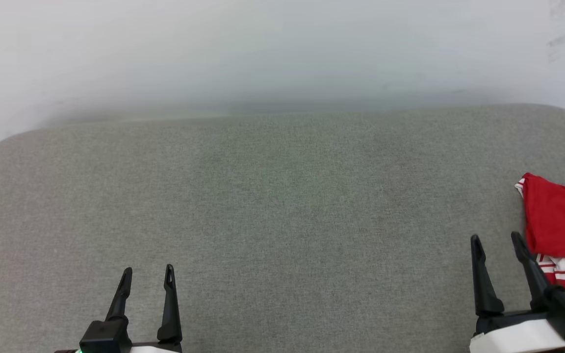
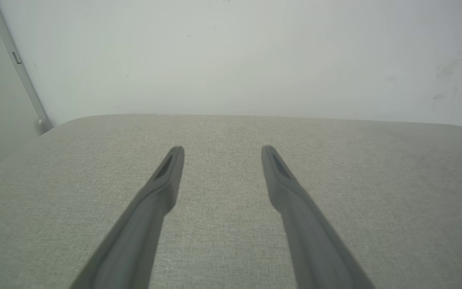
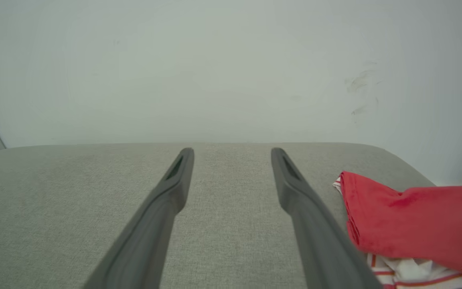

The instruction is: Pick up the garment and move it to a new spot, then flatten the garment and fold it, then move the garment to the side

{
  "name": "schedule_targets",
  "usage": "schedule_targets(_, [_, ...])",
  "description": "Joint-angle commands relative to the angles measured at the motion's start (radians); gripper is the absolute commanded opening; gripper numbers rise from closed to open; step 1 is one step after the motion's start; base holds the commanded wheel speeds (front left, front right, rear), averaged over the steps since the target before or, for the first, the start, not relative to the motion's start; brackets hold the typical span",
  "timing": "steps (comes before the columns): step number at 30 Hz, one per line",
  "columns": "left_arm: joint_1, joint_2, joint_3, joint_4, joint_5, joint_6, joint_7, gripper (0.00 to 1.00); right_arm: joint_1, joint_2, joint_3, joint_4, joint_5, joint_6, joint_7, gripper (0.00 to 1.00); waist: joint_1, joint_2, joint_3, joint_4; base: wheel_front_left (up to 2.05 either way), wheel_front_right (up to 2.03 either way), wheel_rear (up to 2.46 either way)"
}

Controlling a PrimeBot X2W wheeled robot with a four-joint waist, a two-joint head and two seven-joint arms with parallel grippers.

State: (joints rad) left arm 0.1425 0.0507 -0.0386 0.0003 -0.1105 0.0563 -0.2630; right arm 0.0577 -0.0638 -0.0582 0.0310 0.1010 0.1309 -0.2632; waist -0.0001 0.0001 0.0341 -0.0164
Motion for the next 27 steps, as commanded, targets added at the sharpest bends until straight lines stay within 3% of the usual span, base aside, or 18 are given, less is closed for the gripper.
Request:
schedule_targets(1, [0.009,-0.001,-0.001,0.0,-0.006,-0.003,-0.002,1.0,0.016,0.005,-0.001,-0.006,0.004,0.0,-0.001,1.0,0.0001,-0.0001,-0.006,0.002,0.0,0.0,0.0])
schedule_targets(19, [0.035,-0.001,-0.005,0.019,0.004,-0.016,-0.002,1.0,0.081,0.016,-0.005,0.0,0.03,0.0,-0.002,1.0,0.0001,-0.0001,-0.036,0.013,0.0,0.0,0.0])
schedule_targets(20, [0.024,0.0,-0.005,0.02,0.002,-0.012,0.0,0.0,0.068,0.011,-0.004,0.002,0.03,0.0,0.0,0.0,0.0001,-0.0001,-0.037,0.013,0.0,0.0,0.0])
schedule_targets(24, [0.03,0.0,-0.009,0.059,0.0,-0.012,0.001,0.0,0.071,0.011,0.0,0.038,0.032,0.0,0.001,0.0,0.0001,-0.0001,-0.037,0.013,0.0,0.0,0.0])
schedule_targets(27, [0.023,0.002,-0.008,0.06,-0.066,-0.018,0.011,0.0,0.065,0.009,0.003,0.041,0.098,0.0,0.013,0.0,0.0001,-0.0001,-0.037,0.013,0.0,0.0,0.0])
